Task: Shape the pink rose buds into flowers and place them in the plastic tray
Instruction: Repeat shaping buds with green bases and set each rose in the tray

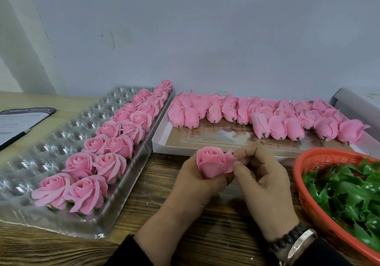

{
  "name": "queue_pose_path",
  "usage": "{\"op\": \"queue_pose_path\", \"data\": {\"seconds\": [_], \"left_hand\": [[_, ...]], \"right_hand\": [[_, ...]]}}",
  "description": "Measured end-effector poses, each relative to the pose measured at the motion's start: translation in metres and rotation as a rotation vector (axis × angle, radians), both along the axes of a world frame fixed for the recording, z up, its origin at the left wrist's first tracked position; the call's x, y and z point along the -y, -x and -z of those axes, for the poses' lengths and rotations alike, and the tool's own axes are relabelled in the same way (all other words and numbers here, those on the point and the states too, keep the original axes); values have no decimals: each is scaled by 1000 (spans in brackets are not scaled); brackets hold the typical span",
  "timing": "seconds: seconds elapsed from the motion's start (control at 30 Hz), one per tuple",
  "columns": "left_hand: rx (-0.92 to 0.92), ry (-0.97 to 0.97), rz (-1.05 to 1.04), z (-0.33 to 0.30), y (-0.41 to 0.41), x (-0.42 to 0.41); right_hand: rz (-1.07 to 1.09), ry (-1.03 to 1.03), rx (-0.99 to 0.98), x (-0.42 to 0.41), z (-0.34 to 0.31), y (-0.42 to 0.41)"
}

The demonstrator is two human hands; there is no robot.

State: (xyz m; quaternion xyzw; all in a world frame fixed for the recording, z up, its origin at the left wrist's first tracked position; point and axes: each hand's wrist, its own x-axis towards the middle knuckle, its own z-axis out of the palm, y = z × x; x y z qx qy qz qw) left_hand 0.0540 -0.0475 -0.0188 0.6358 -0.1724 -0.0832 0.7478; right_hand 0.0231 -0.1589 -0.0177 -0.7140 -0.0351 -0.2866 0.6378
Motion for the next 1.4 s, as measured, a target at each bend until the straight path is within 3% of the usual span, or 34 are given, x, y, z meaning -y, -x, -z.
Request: {"op": "queue_pose_path", "data": {"seconds": [0.6,0.8,1.03,1.4], "left_hand": [[-47,-10,15,9,-2,-3],[-43,-9,29,9,-4,-2],[-53,74,60,9,-3,-1],[3,-19,124,3,1,0]], "right_hand": [[-30,60,15,2,0,1],[-118,-44,20,-2,-4,4],[-166,-30,12,-2,-3,4],[-121,28,12,-1,2,0]]}}
